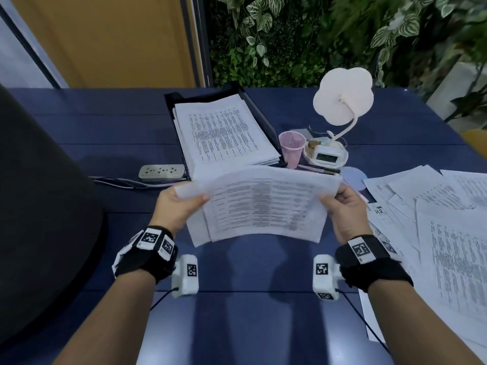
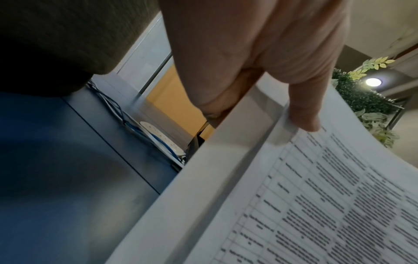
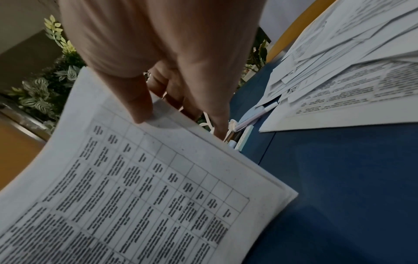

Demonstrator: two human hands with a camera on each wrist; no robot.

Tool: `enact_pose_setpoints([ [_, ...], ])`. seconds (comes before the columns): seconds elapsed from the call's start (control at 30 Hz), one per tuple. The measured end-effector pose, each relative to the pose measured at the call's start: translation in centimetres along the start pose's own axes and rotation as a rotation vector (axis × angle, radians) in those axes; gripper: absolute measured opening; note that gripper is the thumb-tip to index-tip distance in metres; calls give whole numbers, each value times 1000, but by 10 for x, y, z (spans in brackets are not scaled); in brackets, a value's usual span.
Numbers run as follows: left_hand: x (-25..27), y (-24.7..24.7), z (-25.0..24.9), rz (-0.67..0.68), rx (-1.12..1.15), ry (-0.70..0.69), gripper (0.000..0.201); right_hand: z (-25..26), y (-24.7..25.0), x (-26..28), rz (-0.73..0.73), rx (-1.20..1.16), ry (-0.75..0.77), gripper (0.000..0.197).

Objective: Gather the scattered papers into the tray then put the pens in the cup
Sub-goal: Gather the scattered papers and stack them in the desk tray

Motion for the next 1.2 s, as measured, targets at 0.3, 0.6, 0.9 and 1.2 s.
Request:
enact_pose_setpoints([
  [0.3, 9, -7, 5, -37, -6, 58, 25, -2, 1, -2, 55, 187, -3, 37],
  [0.6, -1, -5, -25, -59, -157, -140, 23, 3, 4, 5, 39, 202, -7, 34],
  [0.9, -8, -3, -27, 3, -335, -249, 25, 35, -10, 7, -8, 317, 159, 35],
  [1.2, -4, -1, -18, 56, -375, -399, 28, 65, -24, 10, 102, 948, 305, 49],
])
Point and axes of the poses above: each hand's wrist, its own x-axis away from the middle knuckle, its own y-axis out of the back of the hand, z = x × y, the point moved 1 cm from there along -x, towards the middle knuckle, and after that the axes turned 6 degrees about -z, right-handed, at the moved point
